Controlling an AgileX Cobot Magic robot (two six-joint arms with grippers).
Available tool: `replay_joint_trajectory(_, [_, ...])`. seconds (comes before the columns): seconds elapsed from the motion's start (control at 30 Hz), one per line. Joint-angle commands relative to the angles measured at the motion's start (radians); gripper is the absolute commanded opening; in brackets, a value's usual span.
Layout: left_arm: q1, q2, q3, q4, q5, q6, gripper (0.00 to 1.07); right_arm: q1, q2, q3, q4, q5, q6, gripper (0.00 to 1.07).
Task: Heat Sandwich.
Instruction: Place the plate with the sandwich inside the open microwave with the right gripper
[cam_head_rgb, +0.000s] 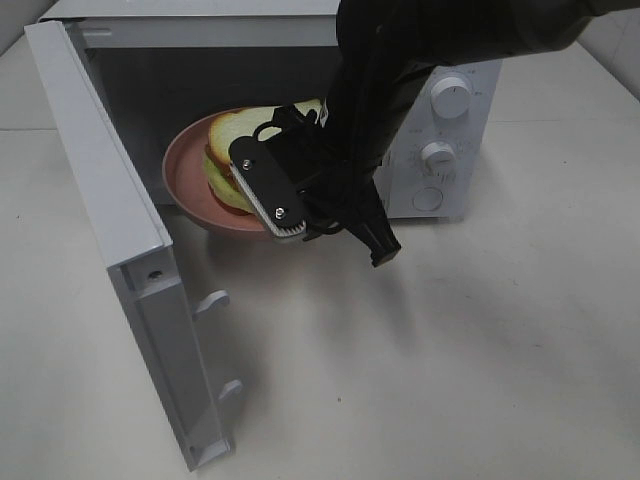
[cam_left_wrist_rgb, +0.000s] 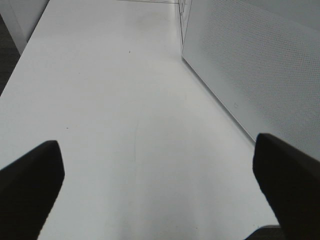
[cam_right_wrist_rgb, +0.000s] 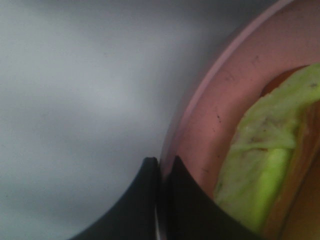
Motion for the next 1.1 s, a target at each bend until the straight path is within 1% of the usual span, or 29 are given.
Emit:
replay_joint_trajectory(0.03, [0.002,-0.017,0.0,-0.006,-0.005,-0.004,0.98,0.003,0.02,-0.042,-0.016,0.011,0.021,0.0])
replay_joint_trajectory(0.07, [0.002,-0.017,0.0,-0.006,-0.005,-0.004,0.98,0.003,0.04,-0.075,-0.016,0.017,0.042,0.0])
replay_joint_trajectory(0.17, [0.002,-0.017,0.0,-0.006,-0.005,-0.004,0.98,0.001,0.059,-0.1,-0.016,0.018,0.061,0.0])
replay_joint_trajectory(0.3, [0.002,-0.017,0.0,-0.006,-0.005,-0.004,0.98,0.001,0.123,-0.191,-0.016,0.058,0.091,0.0])
replay_joint_trajectory(0.33, [0.002,-0.017,0.0,-0.006,-0.005,-0.004,0.98,0.001,0.123,-0.191,-0.016,0.058,0.091,0.0])
replay_joint_trajectory(0.47, [0.002,-0.017,0.0,-0.006,-0.005,-0.004,0.98,0.001,0.163,-0.259,-0.039,0.067,0.125,0.0])
replay_joint_trajectory(0.53, [0.002,-0.017,0.0,-0.006,-0.005,-0.004,0.98,0.001,0.169,-0.27,-0.043,0.068,0.137,0.0])
replay_joint_trajectory(0.6, [0.002,-0.017,0.0,-0.006,-0.005,-0.004,0.98,0.001,0.195,-0.318,-0.064,0.078,0.175,0.0])
replay_joint_trajectory(0.63, [0.002,-0.017,0.0,-0.006,-0.005,-0.004,0.98,0.001,0.195,-0.318,-0.064,0.078,0.175,0.0])
replay_joint_trajectory(0.7, [0.002,-0.017,0.0,-0.006,-0.005,-0.004,0.98,0.001,0.211,-0.348,-0.068,0.094,0.192,0.0])
replay_joint_trajectory(0.73, [0.002,-0.017,0.0,-0.006,-0.005,-0.004,0.98,0.001,0.227,-0.379,-0.07,0.116,0.203,0.0])
replay_joint_trajectory(0.77, [0.002,-0.017,0.0,-0.006,-0.005,-0.004,0.98,0.001,0.227,-0.379,-0.07,0.116,0.203,0.0])
replay_joint_trajectory(1.03, [0.002,-0.017,0.0,-0.006,-0.005,-0.004,0.98,0.001,0.3,-0.509,-0.104,0.143,0.285,0.0])
replay_joint_trajectory(1.1, [0.002,-0.017,0.0,-0.006,-0.005,-0.004,0.98,0.001,0.306,-0.519,-0.104,0.143,0.291,0.0])
